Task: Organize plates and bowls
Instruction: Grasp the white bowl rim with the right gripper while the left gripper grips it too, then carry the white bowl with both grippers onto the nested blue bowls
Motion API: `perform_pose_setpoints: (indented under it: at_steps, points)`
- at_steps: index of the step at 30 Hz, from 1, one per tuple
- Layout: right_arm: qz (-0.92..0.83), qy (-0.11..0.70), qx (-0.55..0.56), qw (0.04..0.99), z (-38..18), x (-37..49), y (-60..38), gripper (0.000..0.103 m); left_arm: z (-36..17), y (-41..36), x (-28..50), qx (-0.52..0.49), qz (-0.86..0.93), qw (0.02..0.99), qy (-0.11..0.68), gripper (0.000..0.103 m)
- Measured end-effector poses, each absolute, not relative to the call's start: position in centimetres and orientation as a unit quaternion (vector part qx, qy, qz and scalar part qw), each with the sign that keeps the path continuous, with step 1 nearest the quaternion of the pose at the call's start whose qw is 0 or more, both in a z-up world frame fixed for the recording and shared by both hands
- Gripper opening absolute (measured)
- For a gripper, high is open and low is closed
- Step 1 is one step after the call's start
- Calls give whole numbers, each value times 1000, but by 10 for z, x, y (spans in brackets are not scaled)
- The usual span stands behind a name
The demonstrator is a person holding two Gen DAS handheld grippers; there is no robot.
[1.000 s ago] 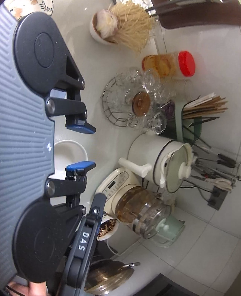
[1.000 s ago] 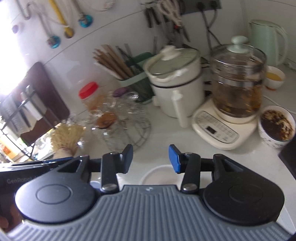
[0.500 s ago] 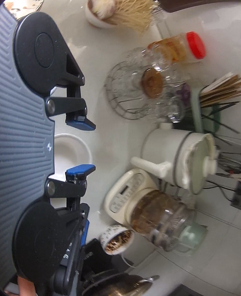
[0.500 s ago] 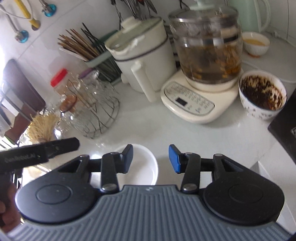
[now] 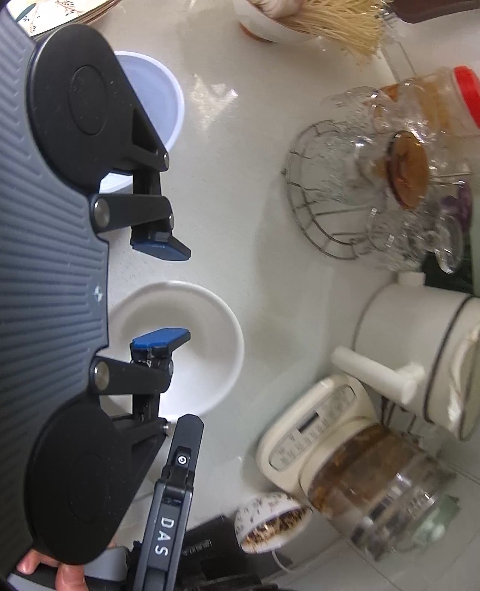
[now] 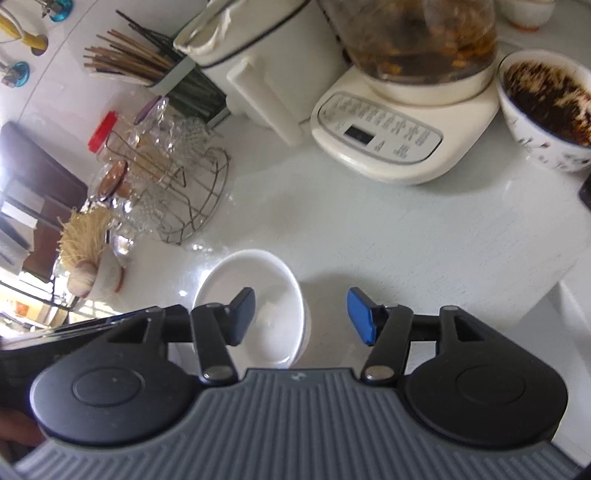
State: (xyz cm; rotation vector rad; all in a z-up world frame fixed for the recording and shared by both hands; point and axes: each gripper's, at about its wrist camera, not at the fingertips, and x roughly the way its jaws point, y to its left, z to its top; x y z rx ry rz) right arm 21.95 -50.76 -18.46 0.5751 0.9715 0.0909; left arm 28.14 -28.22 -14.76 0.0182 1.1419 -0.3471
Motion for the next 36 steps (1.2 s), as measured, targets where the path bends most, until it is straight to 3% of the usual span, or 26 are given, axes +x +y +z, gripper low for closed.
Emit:
perform_pose_setpoints:
  at_steps: [3, 5, 9, 17, 25, 36]
  points:
    - [59, 473, 268, 837, -191, 224, -504, 57, -156, -284, 284, 5, -158, 824, 545, 46]
    - [62, 481, 261, 835, -194, 227, -501, 45, -161, -284, 286, 2, -150, 822, 550, 46]
    - [70, 490, 252, 832, -198, 230, -496, 31, -167, -286, 287, 1, -142, 818, 557, 45]
    - [95, 511, 253, 816, -207, 237, -494, 16, -178, -288, 286, -7, -127, 813, 568, 31]
    - [97, 509, 239, 821, -206, 237, -494, 10, -180, -288, 283, -10, -119, 819, 561, 10]
    - [87, 504, 228, 828, -194, 232, -498, 10, -163, -288, 273, -31, -137, 820, 555, 9]
